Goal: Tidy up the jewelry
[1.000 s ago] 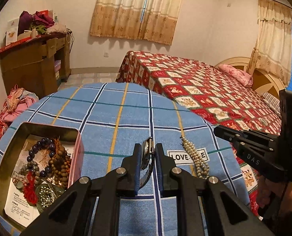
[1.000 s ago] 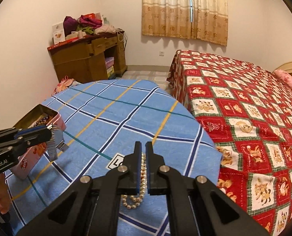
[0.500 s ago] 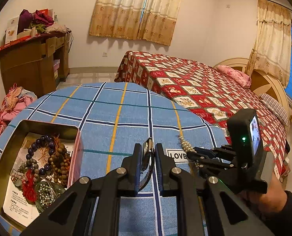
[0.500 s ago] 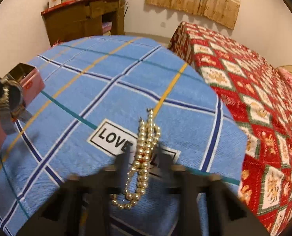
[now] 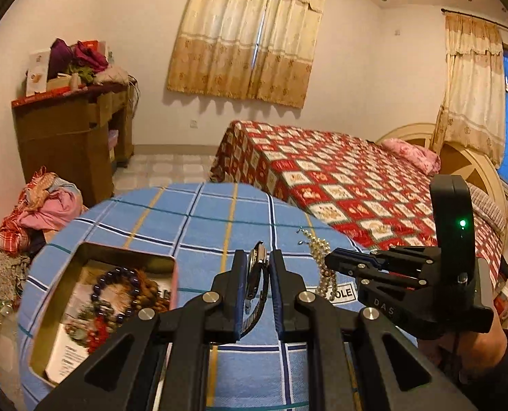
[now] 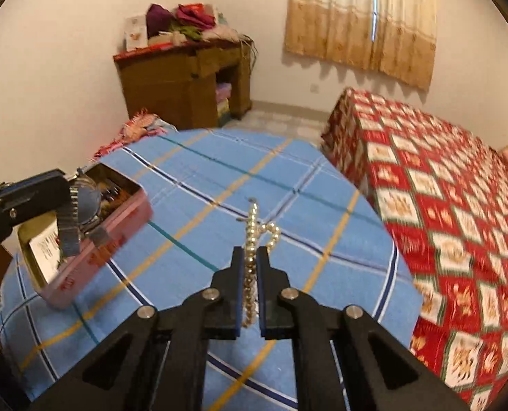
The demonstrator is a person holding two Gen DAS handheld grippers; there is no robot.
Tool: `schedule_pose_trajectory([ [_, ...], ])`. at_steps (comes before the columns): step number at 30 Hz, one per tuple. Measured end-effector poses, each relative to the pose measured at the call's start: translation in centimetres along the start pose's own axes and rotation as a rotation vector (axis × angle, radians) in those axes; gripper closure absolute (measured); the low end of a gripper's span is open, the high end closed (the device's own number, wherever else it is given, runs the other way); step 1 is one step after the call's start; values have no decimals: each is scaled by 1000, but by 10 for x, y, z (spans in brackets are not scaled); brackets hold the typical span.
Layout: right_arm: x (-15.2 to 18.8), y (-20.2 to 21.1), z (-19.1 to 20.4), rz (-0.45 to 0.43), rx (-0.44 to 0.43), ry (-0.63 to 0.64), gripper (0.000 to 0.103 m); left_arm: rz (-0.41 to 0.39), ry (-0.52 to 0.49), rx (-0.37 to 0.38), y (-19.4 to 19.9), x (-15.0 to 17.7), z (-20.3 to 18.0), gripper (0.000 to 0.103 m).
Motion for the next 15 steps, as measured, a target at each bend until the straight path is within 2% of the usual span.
schedule_pose_trajectory([
  [7, -32, 14, 25, -69, -60, 32, 95, -45, 18, -44, 16, -14, 21, 92],
  [9, -42, 16, 34, -85, -77, 51, 95, -54, 24, -58, 19, -17, 29, 103],
  [15, -67, 14, 72, -120, -134, 117, 95, -52, 59, -117, 22, -18, 58, 103],
])
Point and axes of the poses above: each gripper's, at about its wrist camera, not at the fingertips, and y roughly against the way its jaws point, z to its left, x to its underside, the point moved 10 cm from there along -y, roughly the way its jaws point, and after that the axes turned 11 degrees about y, right-handed, at the moved point
